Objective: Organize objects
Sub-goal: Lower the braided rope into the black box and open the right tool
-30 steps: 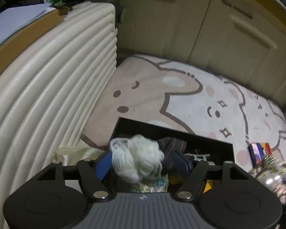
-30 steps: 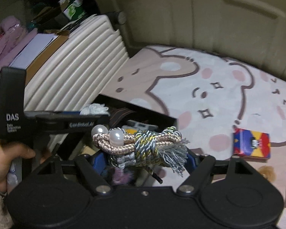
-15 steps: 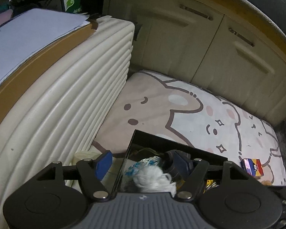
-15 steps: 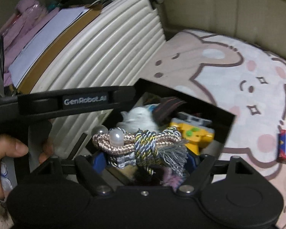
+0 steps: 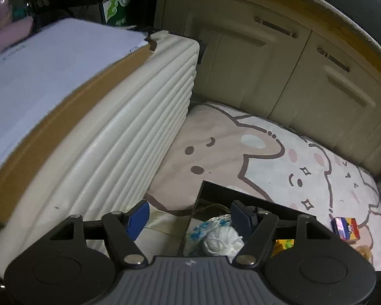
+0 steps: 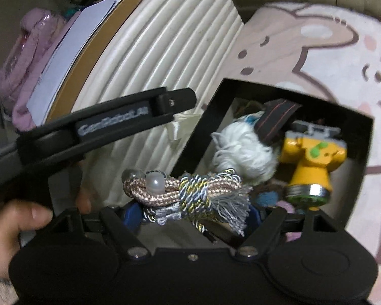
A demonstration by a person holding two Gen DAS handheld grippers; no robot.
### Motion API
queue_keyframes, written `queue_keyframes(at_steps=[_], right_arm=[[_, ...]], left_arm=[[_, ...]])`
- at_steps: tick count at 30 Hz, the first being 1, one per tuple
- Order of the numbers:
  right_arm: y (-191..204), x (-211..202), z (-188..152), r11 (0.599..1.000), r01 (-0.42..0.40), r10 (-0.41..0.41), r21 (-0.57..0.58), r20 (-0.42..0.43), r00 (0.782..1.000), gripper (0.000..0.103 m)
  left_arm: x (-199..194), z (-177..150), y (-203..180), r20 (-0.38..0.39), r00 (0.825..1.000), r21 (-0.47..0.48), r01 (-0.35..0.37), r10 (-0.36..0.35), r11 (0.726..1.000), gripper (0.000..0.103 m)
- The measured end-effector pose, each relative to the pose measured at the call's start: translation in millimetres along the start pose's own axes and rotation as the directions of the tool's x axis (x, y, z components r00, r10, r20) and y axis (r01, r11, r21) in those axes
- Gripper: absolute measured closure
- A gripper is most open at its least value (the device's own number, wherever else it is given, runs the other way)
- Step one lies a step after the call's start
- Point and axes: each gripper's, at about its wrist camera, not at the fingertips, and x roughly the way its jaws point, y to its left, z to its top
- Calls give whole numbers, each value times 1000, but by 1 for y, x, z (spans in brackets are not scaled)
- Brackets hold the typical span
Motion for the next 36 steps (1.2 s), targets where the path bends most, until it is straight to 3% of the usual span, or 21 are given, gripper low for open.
queue_keyframes(at_steps=[5, 9, 12, 15, 27, 32, 36], right_arm=[[-14, 18, 2, 991, -49, 53, 123, -29, 998, 24], [-21, 28, 0, 987, 65, -60, 143, -42, 997, 24], [-25, 26, 1, 984, 75, -73, 161, -13, 997, 21], [-26, 24, 1, 984, 16, -14, 179, -13, 1000, 5], [-20, -4, 3, 991, 74, -78, 111, 32, 996, 10], [-21, -23, -1, 978, 206, -209, 45, 79, 975, 10], [-25, -39, -3, 972, 234, -236, 29, 123, 964, 10]], left_arm=[[-7, 0, -1, 4, 999, 32, -35, 34, 999, 32], [-8, -1, -2, -3, 999, 51, -43, 43, 998, 32], [-8, -3, -3, -10, 999, 59, -48, 48, 997, 32], [-7, -4, -4, -21, 999, 68, -45, 46, 997, 32], [-11, -7, -6, -33, 998, 81, -58, 61, 995, 32], [-18, -7, -9, -27, 997, 84, -68, 70, 994, 32], [-23, -8, -14, -29, 997, 96, -68, 71, 993, 32]])
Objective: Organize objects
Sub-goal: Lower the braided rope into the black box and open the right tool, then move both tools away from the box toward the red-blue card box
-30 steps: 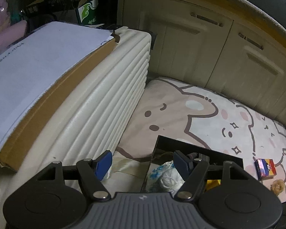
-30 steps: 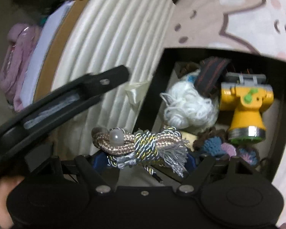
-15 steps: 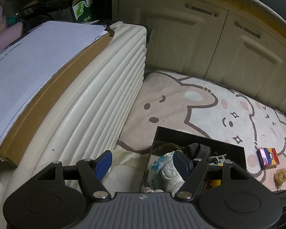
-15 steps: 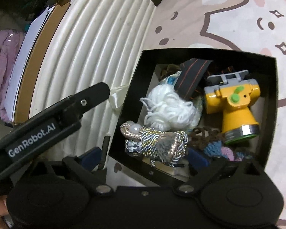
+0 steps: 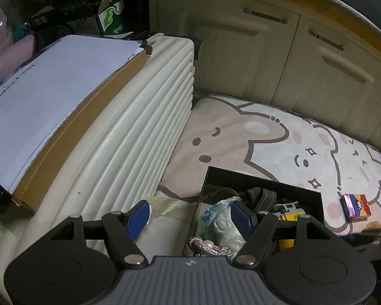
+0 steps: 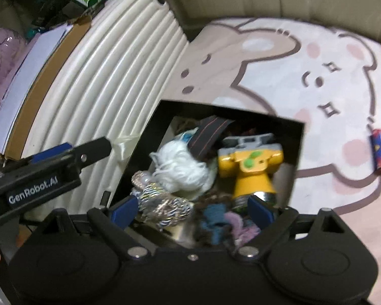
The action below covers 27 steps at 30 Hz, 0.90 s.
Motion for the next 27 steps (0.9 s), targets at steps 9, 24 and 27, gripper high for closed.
queue_keyframes(at_steps=[9, 24, 27], right_arm=[[-2, -24, -1, 996, 33, -25, -80, 99, 995, 9], [-13, -55, -15, 968, 154, -104, -197, 240, 965, 3], [-21, -59, -17, 968, 167, -116, -186, 255, 960, 0]], left_arm=[[-9, -6, -7, -20, 1000, 12, -7, 7, 1000, 30], [-24, -14, -21, -14, 1000, 13, -17, 17, 1000, 9], [-25, -15, -24, -17, 1000, 20, -25, 25, 999, 5]])
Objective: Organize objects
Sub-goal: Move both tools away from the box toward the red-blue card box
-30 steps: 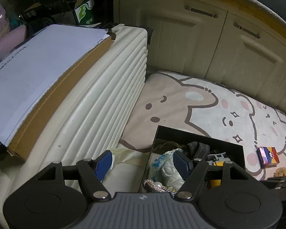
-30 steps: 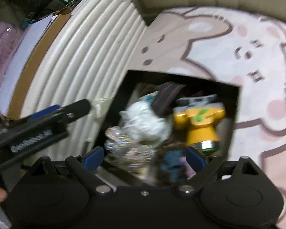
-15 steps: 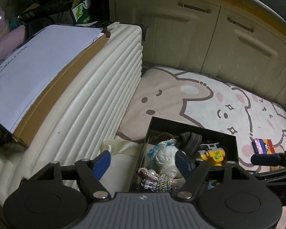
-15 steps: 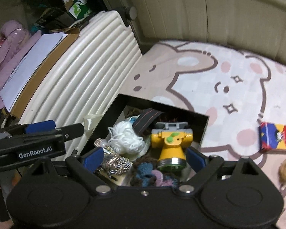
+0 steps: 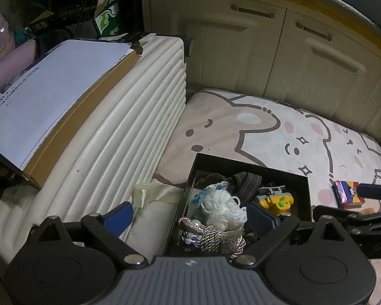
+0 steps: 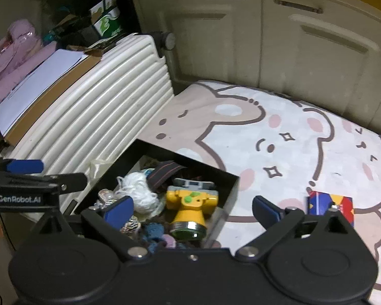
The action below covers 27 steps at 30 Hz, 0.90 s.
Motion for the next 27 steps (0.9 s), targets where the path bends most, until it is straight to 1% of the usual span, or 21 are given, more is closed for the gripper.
queue_keyframes(at_steps=[6, 15, 27], right_arm=[[-14, -4, -4, 999, 47, -46, -14, 18, 999, 0], [-39, -11, -8, 996, 68, -70, 58, 34, 997, 0], [-56, -19, -13, 994, 81, -84, 76, 45, 995, 0]], left_arm=[[2, -2, -7, -25, 1000, 12, 2, -2, 1000, 1], [-3, -5, -19, -27, 1000, 33, 1, 0, 999, 0], [-5, -4, -33, -23, 1000, 39, -7, 8, 999, 0]])
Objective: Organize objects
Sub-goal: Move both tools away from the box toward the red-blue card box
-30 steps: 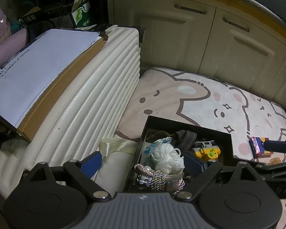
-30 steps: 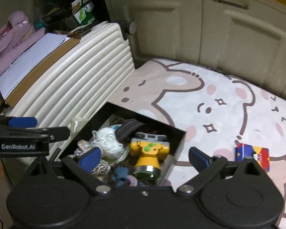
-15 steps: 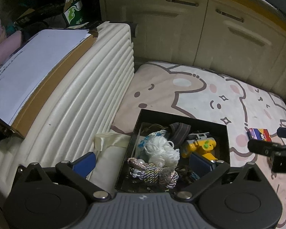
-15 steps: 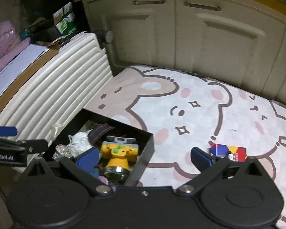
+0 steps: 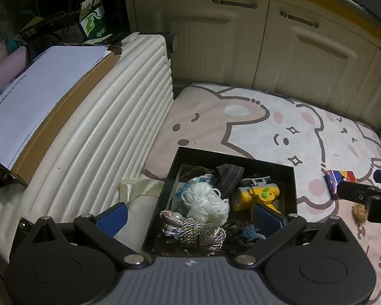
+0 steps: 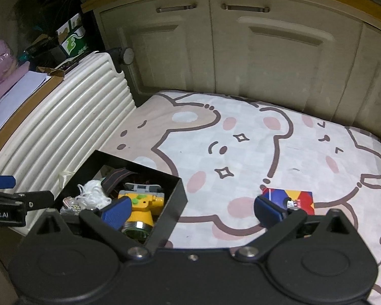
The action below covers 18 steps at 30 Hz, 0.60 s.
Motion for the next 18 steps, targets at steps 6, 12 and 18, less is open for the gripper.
queue_keyframes(at_steps=[6, 12, 18], right_arm=[[-15, -4, -3, 1000, 14, -14, 13, 1, 1000, 0], [-35, -11, -7, 998, 38, -39, 42, 7, 999, 0], [-60, -19, -14, 995, 72, -73, 74, 9, 997, 0]], left_arm=[[0, 2, -14, 8, 1000, 21, -1, 0, 1000, 0], [2, 5, -31, 17, 1000, 38, 7, -8, 999, 0], [4, 9, -55, 38, 999, 61, 29, -32, 998, 0]])
